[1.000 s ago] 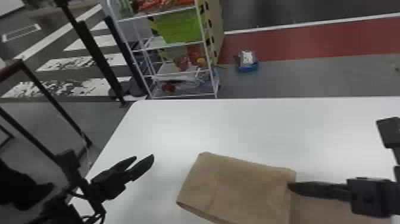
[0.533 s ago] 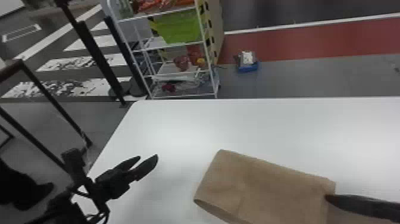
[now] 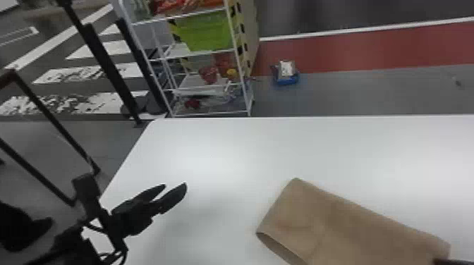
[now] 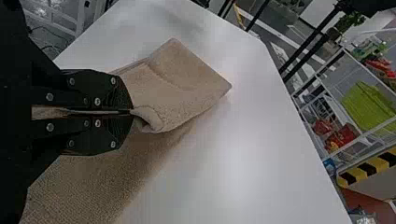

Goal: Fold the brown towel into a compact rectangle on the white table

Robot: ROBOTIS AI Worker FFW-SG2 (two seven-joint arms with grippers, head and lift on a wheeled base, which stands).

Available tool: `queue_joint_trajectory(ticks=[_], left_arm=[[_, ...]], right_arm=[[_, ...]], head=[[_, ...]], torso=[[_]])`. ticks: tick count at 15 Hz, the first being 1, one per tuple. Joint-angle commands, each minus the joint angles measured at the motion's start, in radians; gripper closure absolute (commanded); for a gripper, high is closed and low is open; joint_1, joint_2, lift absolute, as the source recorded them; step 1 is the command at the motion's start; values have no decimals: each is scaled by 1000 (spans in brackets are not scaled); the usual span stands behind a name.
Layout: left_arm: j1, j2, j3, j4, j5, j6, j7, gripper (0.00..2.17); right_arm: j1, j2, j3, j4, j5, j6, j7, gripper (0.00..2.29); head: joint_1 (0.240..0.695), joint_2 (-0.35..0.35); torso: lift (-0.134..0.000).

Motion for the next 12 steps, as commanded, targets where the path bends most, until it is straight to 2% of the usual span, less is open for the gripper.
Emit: queue_joint_trajectory(ticks=[1, 5, 11, 12], left_arm=[[0, -3, -10, 0, -11, 1, 0, 19], [0, -3, -25, 3, -21, 1, 0, 19], [3, -3, -34, -3, -30, 13, -3, 19], [4, -3, -33, -3, -31, 13, -3, 19]], right_arm=[[31, -15, 5, 13, 24, 14, 3, 1085], [51, -47, 5, 59, 75, 14, 23, 1085], [45, -64, 25, 83, 118, 14, 26, 1055], [43, -61, 34, 85, 129, 14, 26, 660]], head=[[695, 272], [695, 252], [695, 202], [695, 199]], torso=[[-124], [-124], [-124], [-124]])
